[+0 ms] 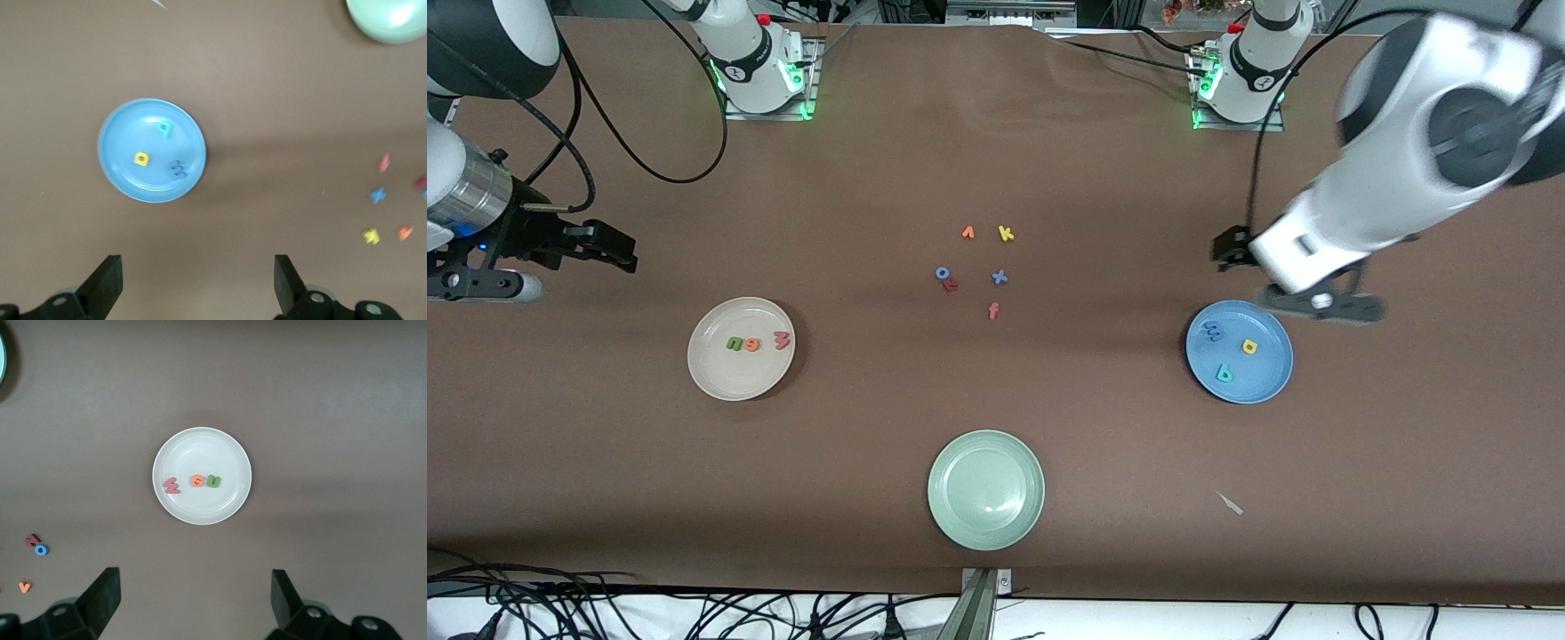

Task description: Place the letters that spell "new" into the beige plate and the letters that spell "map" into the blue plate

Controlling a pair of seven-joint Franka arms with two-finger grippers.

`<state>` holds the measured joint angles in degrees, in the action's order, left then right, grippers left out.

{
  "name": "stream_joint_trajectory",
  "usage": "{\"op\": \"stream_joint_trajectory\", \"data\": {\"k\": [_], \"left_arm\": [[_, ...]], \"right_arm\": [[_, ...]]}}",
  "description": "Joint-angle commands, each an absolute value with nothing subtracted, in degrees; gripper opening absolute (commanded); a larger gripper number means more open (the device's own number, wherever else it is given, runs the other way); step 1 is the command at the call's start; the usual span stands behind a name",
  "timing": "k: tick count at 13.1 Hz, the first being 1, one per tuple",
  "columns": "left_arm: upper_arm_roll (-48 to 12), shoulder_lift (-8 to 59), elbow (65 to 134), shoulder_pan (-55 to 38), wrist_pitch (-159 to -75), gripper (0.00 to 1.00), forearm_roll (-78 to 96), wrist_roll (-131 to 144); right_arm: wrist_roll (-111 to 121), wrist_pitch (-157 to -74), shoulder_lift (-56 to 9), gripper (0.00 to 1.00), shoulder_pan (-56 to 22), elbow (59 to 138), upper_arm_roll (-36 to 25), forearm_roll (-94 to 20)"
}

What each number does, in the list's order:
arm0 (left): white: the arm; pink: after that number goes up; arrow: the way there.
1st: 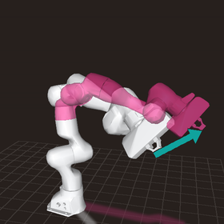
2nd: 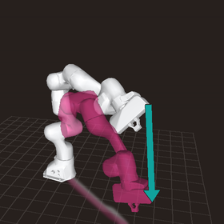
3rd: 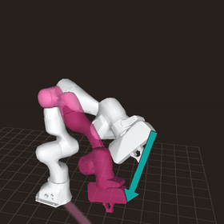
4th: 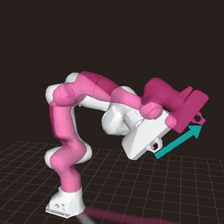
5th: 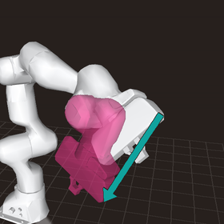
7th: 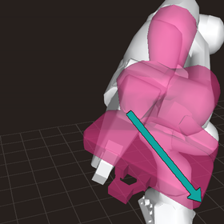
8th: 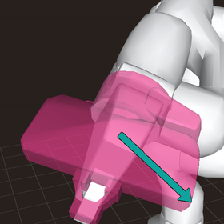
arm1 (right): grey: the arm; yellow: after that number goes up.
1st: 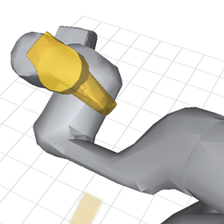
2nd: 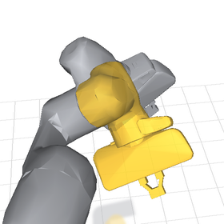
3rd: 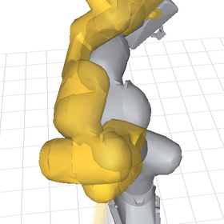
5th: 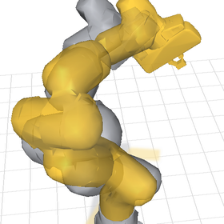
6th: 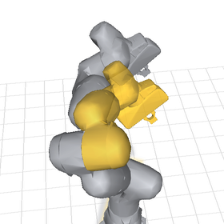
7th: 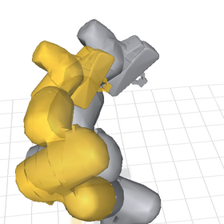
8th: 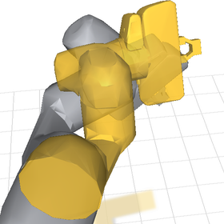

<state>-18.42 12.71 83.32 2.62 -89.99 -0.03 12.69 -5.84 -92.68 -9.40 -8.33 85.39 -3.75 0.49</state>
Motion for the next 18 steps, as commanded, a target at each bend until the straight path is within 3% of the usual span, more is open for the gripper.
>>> {"op": "stream_joint_trajectory", "data": {"k": [1, 6, 18], "left_arm": [[-9.86, 4.77, 88.75, -0.69, -92.10, 1.00, 4.13, 11.95], [-6.34, 0.18, 94.92, -1.23, -95.36, 1.00, 2.56, 12.04], [-4.75, 0.70, 93.96, -0.79, -92.92, 1.00, -0.88, 7.30]], "right_arm": [[-5.27, -92.90, -9.05, 1.00, -8.35, 84.99, -4.13, 0.53], [-5.27, -92.90, -9.23, 1.00, -8.61, 84.99, -4.04, 0.26], [-5.54, -92.81, -9.23, 1.00, -8.88, 85.17, -3.96, 0.35]]}}
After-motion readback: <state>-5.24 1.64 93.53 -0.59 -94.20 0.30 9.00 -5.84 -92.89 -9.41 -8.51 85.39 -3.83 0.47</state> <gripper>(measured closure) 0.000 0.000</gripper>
